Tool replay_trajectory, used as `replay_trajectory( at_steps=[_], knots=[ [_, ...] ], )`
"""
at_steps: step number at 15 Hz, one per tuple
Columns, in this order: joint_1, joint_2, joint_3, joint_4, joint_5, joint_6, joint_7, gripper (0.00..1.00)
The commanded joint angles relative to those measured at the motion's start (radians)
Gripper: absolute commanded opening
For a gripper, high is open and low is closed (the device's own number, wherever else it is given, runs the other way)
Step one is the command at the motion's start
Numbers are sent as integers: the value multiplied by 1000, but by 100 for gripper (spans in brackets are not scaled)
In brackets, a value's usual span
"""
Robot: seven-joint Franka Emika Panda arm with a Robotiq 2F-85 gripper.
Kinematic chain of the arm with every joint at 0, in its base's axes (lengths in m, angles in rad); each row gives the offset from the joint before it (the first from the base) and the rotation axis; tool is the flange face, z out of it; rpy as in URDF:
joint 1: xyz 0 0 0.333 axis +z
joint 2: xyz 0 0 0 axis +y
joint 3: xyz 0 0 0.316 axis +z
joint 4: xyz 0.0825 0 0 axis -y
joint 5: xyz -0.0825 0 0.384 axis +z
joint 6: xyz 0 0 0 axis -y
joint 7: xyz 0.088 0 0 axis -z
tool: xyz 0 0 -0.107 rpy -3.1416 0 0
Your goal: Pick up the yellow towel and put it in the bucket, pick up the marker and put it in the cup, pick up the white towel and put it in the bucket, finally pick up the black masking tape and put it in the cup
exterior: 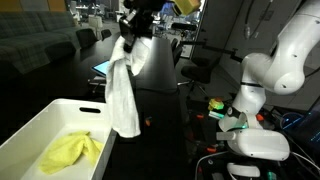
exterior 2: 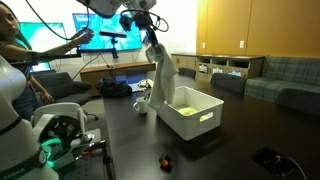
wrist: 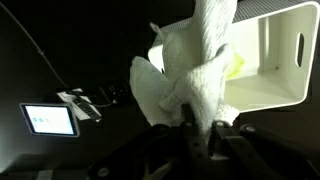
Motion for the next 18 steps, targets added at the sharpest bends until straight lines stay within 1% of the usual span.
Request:
replay_trajectory(
  at_steps=[1, 4, 5, 7, 10, 13, 14, 16, 18],
  knots=[
    [5, 223, -78, 249, 68, -132, -233, 9],
    [12, 356, -132, 404, 98, -261, -415, 9],
    [16, 400, -144, 457, 97, -305, -471, 9],
    [24, 476, -165, 558, 73, -351, -551, 9],
    [38, 578, -189, 707, 51, -327, -635, 9],
    [49, 670, -203, 855, 71, -321, -711, 9],
    [74, 676, -191, 903, 77, -354, -722, 9],
    [95, 727, -188, 998, 85, -378, -766, 9],
    [132, 780, -190, 1082, 73, -426, -789, 9]
  ],
)
